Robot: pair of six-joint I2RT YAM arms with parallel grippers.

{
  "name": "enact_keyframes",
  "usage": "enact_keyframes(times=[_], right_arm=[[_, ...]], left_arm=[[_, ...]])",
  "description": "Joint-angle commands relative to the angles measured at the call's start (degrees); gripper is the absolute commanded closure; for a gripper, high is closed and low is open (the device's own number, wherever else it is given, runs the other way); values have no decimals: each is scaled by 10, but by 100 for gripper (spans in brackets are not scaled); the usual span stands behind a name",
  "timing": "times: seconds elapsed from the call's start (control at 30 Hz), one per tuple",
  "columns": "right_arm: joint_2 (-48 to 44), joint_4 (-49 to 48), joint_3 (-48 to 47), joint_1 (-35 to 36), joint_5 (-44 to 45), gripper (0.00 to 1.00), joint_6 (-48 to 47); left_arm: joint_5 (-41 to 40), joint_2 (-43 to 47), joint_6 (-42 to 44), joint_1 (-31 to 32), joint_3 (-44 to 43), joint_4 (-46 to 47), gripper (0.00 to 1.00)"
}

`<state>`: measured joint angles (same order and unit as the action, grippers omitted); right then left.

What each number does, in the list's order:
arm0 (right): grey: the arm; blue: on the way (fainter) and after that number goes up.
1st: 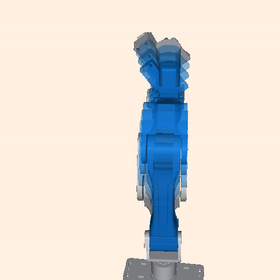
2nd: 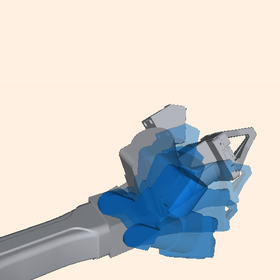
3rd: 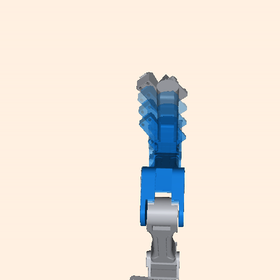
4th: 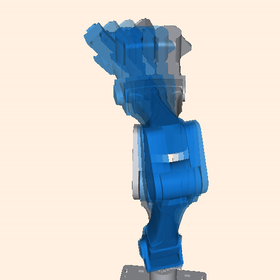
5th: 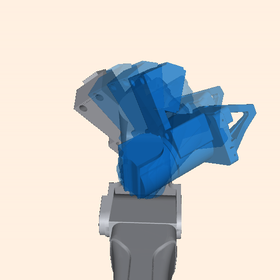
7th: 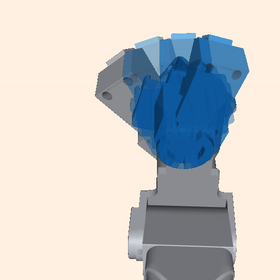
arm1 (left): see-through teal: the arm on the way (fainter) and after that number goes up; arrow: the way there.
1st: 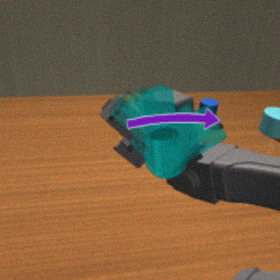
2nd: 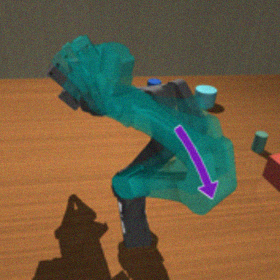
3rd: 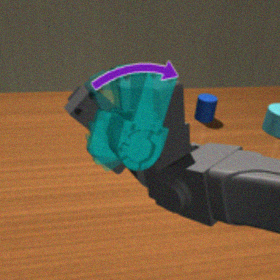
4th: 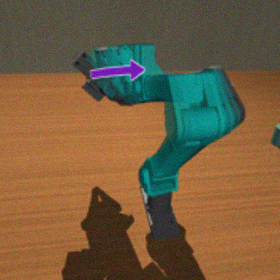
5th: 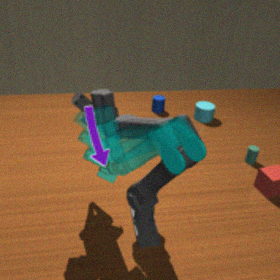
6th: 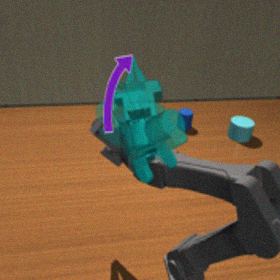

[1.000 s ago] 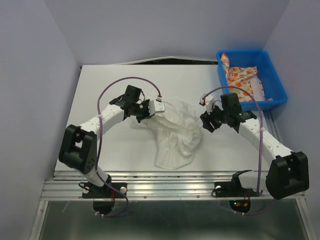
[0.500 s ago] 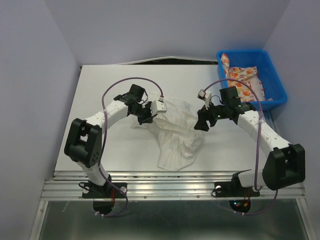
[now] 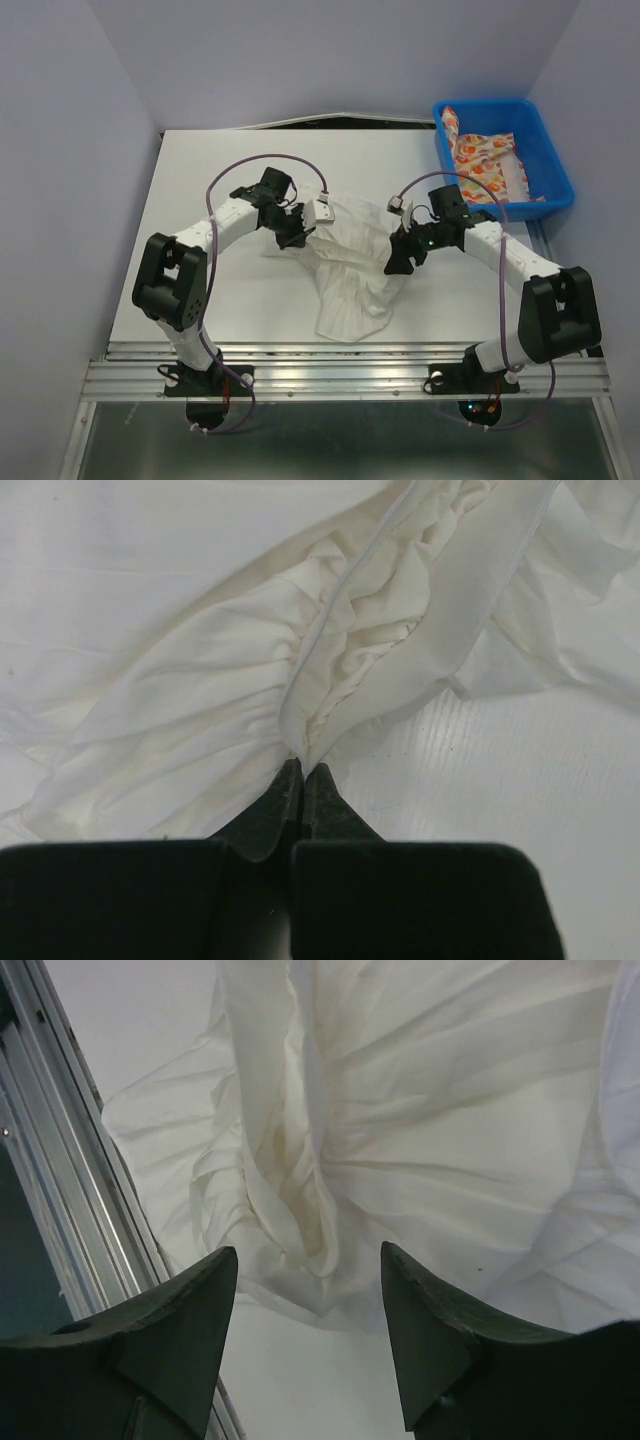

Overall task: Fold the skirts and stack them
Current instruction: Flatten the skirt out

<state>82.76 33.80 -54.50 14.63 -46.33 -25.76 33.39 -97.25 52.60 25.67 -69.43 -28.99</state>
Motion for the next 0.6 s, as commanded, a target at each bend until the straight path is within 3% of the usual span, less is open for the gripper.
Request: enact_keyframes(times=[0.0, 0.2, 0.23, 0.37, 0.57], right_arm=[[3, -29, 26, 28, -17, 40, -14], [1, -38, 26, 40, -3, 67, -19], [1, -38, 25, 40, 0, 78, -19], [-20, -42, 13, 40, 29, 99, -18], [-98, -34, -63, 40, 133, 99, -33]], left_arm=[[10, 1, -8, 1, -27, -14, 100], [14, -1, -23, -10, -37, -11, 100], [15, 0, -28, -11, -40, -11, 100], [26, 14, -39, -23, -42, -18, 100], [34, 66, -89, -57, -94, -44, 100]])
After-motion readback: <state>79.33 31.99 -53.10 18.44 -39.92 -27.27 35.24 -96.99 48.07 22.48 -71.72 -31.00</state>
